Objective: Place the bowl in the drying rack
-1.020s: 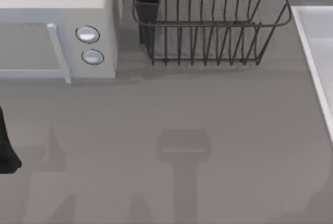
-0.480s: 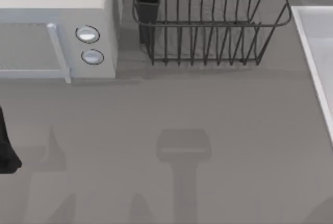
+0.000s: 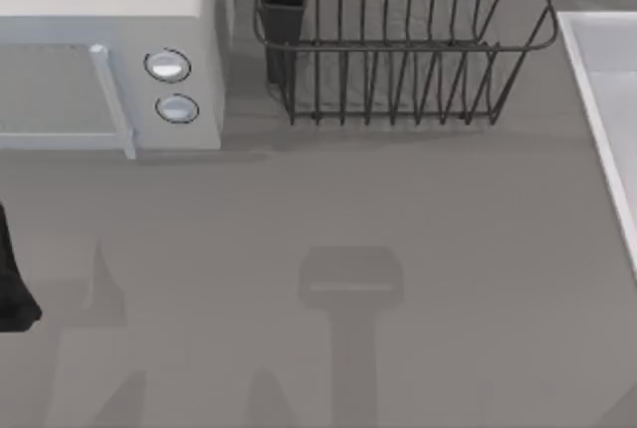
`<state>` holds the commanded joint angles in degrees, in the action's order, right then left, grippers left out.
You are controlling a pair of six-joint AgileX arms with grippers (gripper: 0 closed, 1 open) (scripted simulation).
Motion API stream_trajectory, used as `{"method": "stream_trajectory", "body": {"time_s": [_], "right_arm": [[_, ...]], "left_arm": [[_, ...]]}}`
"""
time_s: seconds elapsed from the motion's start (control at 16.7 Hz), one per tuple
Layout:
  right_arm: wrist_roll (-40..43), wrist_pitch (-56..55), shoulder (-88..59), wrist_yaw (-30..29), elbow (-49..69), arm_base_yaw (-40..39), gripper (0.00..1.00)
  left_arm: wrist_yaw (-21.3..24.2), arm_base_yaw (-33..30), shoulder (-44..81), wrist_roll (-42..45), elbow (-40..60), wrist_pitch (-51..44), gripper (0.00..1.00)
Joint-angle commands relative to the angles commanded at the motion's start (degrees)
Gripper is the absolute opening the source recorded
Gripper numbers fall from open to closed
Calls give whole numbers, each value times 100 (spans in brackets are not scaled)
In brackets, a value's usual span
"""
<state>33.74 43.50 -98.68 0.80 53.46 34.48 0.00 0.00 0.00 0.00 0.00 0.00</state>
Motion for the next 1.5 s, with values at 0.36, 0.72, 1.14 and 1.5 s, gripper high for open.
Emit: {"method": "stream_trajectory", "body": {"time_s": [0.36, 0.72, 1.14, 1.5], "right_arm": [[0, 0, 0, 0, 0, 0, 47], [0, 0, 0, 0, 0, 0, 2], [0, 0, 0, 0, 0, 0, 0], [29, 409, 25, 7, 403, 21, 0]], "left_arm": [[0, 0, 0, 0, 0, 0, 100], [0, 0, 0, 0, 0, 0, 100], [0, 0, 0, 0, 0, 0, 100], [0, 0, 0, 0, 0, 0, 100]]}}
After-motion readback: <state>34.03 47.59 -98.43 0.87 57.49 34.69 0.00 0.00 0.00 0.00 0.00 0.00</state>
